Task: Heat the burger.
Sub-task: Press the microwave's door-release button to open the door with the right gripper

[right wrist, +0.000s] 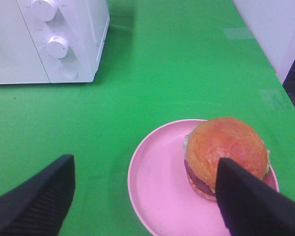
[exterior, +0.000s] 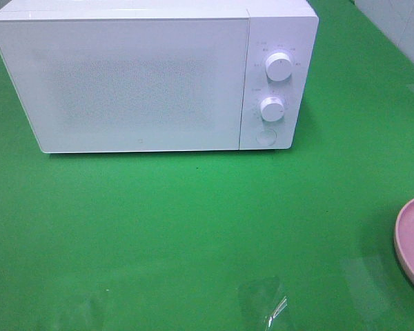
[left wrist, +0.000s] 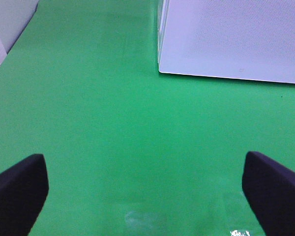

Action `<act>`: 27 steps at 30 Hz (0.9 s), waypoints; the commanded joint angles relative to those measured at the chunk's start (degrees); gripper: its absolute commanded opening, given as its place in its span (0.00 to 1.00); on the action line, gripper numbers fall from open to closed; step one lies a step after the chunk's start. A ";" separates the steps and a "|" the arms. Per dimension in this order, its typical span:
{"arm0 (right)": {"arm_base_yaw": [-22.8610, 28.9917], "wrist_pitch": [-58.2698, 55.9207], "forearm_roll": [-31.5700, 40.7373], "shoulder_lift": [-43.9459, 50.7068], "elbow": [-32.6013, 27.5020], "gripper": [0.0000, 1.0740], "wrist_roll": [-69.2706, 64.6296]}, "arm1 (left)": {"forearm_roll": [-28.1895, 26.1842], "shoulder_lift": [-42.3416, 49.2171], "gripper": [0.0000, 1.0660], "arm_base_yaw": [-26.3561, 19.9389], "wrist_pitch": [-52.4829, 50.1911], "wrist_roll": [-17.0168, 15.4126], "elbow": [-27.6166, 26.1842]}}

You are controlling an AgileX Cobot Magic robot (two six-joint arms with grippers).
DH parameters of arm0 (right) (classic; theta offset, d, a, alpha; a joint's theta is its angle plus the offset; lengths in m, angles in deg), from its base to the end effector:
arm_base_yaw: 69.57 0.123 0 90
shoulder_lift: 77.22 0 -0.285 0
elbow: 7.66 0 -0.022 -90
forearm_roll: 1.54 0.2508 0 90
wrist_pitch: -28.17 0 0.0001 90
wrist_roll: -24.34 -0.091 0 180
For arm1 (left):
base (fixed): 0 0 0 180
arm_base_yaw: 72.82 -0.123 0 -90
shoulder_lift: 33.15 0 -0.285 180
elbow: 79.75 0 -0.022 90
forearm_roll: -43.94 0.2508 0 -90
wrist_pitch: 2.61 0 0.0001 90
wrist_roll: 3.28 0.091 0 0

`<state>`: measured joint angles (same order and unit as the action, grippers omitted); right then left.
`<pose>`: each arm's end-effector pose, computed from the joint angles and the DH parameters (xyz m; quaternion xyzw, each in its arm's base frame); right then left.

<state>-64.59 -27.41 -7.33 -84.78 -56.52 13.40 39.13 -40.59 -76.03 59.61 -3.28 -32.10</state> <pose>-0.0010 -0.0077 0.2837 0.0427 0.8269 0.0273 0.5601 -0.0085 -0.0072 0.2799 -0.0213 0.8530 -0.0273 0.5207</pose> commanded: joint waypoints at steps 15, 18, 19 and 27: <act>-0.17 0.57 0.23 1.49 -0.06 0.71 0.74 | -0.34 0.92 0.94 -0.17 -0.92 0.00 -0.06; -0.17 0.80 0.17 1.49 0.06 0.71 0.74 | -0.34 0.92 0.94 -0.17 -0.92 0.00 -0.06; -0.17 1.32 0.17 1.43 0.46 0.71 0.74 | -0.34 0.92 0.94 -0.17 -0.92 0.00 -0.06; -0.17 4.01 0.17 -4.30 1.26 0.71 0.74 | -0.34 0.92 0.94 -0.17 -0.92 0.00 -0.06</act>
<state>-64.59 -25.12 -7.33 -86.95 -55.77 13.40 39.13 -40.59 -76.03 59.61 -3.28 -32.10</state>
